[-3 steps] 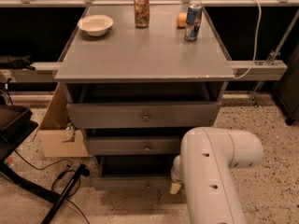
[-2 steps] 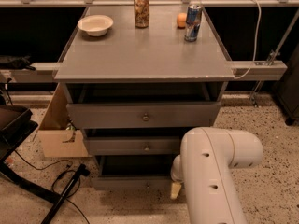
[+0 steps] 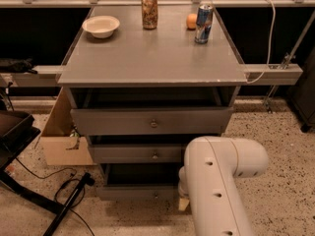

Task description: Open bottom drawer

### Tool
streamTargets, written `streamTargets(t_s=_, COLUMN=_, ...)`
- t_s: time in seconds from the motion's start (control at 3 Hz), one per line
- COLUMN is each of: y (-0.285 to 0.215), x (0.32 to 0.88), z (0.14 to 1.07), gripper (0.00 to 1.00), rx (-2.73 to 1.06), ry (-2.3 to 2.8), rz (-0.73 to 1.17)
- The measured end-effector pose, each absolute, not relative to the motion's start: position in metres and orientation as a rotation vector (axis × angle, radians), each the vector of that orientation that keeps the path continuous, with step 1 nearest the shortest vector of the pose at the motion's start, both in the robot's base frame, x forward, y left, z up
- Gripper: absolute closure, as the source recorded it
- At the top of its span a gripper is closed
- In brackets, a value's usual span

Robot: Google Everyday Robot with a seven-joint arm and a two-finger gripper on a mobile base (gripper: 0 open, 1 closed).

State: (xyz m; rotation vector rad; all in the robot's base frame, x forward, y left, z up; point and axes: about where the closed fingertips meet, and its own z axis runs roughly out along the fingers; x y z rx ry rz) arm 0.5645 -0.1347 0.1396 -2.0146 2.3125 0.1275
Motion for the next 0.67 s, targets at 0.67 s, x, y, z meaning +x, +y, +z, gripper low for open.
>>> streamTargets(t_s=0.67, y=-0.1333, x=0.5529, z=0.1457, gripper=0.81, rx=-2.028, ry=2.338, rz=0.167)
